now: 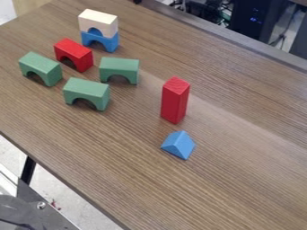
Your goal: Put a green arch on top of the arch that is on top of the green arch
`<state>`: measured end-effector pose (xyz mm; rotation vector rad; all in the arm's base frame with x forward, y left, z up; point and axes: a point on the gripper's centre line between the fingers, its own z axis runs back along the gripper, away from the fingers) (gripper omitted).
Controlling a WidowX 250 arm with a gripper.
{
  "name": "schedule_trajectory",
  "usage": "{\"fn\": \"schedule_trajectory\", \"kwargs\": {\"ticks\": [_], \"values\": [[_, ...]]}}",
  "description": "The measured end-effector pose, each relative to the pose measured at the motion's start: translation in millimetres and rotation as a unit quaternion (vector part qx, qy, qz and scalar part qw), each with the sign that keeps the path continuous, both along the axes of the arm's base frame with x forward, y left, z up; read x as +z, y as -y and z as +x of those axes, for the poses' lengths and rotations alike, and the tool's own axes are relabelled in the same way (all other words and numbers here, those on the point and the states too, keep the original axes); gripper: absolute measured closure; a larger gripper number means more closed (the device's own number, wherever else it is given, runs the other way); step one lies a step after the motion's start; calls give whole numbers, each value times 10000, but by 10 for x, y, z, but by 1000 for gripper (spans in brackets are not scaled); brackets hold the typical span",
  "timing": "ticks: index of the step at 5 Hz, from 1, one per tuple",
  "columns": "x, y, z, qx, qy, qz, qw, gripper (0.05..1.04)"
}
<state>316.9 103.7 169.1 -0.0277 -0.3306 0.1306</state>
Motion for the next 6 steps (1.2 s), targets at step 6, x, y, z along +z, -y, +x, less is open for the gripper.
{"fn": "schedule_trajectory", "kwargs": {"ticks": [6], "values": [[-520, -32, 110, 4471, -594, -1161, 8849, 85]]}}
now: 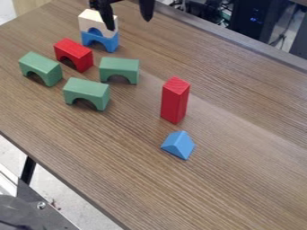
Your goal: Put a green arch on top of the arch that is on top of the green arch
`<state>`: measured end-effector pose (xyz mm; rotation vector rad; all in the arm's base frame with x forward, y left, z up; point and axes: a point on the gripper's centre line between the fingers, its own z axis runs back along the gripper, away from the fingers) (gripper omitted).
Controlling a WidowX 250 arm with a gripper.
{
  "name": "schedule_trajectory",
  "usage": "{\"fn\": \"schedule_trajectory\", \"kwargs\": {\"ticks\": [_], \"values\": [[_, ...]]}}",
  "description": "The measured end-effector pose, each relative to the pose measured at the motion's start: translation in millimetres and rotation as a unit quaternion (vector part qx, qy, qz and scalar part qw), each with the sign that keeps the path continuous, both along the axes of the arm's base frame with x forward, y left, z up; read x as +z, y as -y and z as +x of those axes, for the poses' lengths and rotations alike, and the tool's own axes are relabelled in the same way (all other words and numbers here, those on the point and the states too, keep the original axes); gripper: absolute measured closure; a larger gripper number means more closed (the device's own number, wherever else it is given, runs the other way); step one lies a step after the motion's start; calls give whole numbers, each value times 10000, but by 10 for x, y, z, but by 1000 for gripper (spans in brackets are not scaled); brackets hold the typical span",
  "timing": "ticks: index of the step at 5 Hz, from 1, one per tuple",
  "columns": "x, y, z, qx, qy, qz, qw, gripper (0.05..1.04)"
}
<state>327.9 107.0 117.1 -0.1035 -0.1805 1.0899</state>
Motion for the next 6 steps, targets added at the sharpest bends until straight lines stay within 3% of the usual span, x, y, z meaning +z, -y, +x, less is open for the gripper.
{"fn": "schedule_trajectory", "kwargs": {"ticks": [1, 2, 4, 6], "values": [[-144, 19, -31, 707, 71, -454, 9964, 85], [-324, -10, -93, 1319, 133, -565, 9896, 85], [-538, -51, -284, 2100, -112, -409, 9768, 85], [-563, -80, -264, 2549, -130, -376, 9661, 85]]}}
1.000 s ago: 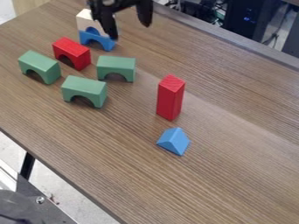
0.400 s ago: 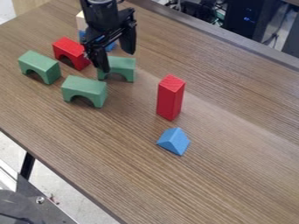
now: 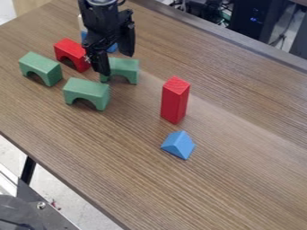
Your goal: Put a green arch on top of the arch that is on top of the green arch
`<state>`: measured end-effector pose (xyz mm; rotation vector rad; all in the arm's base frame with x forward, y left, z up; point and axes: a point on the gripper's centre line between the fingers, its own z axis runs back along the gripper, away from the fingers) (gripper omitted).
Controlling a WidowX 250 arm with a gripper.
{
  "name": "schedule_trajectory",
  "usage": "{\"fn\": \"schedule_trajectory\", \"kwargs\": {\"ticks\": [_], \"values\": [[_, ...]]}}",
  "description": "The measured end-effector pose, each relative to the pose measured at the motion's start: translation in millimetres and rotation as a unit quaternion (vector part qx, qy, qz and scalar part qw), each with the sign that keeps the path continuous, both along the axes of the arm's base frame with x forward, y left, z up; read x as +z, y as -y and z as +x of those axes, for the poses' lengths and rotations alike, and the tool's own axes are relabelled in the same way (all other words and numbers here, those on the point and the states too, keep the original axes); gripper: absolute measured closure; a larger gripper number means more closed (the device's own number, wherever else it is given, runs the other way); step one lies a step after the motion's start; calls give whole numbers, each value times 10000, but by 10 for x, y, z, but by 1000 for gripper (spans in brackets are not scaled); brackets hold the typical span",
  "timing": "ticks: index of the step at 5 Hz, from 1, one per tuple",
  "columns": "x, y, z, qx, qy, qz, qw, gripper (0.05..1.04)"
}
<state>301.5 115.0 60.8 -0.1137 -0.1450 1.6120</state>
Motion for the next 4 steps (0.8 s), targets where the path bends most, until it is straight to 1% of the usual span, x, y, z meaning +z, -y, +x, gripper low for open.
{"fn": "schedule_trajectory", "kwargs": {"ticks": [1, 2, 3, 4], "values": [[-59, -11, 51, 242, -5, -73, 9997, 85], [-95, -39, 111, 483, -75, -112, 9987, 85], [-123, -67, 169, 711, -147, -92, 9973, 85], [-134, -95, 210, 904, -221, -72, 9956, 119]]}}
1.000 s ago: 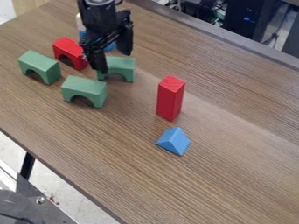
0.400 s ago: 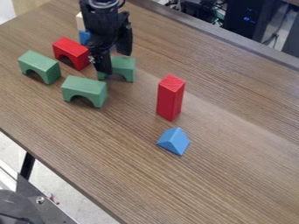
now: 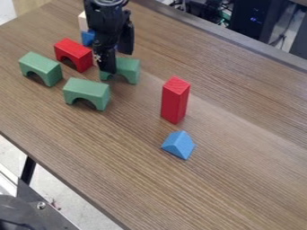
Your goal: Put a green arch on top of the arch that is on top of the green arch
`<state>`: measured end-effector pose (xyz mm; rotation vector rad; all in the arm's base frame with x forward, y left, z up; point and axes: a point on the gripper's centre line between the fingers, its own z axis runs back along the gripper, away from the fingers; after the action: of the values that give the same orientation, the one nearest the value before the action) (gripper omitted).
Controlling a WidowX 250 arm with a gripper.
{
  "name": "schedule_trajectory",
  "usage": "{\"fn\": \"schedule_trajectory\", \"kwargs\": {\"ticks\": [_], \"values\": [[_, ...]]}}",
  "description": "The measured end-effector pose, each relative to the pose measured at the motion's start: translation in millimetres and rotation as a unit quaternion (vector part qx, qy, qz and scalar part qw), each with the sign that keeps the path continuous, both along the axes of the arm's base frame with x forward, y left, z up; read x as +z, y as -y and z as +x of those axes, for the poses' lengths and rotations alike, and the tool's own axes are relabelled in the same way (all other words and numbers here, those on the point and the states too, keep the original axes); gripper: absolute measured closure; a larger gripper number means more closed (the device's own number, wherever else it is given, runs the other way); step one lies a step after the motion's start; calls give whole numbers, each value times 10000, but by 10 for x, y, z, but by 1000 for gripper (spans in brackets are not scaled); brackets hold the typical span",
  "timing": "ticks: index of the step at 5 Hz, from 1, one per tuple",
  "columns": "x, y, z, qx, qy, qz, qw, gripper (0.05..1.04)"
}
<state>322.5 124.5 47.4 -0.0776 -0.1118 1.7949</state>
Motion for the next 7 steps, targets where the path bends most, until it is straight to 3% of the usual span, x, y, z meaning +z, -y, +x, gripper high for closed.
{"fn": "schedule_trajectory", "kwargs": {"ticks": [1, 2, 4, 5, 7], "values": [[-52, -9, -14, 40, -100, 1, 9999, 400], [-53, -20, -26, 7, -140, 42, 9999, 527], [2, 12, -99, -443, -293, 14, 9986, 527], [318, 49, -32, -809, 68, 21, 9967, 527], [756, 31, 54, -1207, 385, 191, 9918, 527]]}}
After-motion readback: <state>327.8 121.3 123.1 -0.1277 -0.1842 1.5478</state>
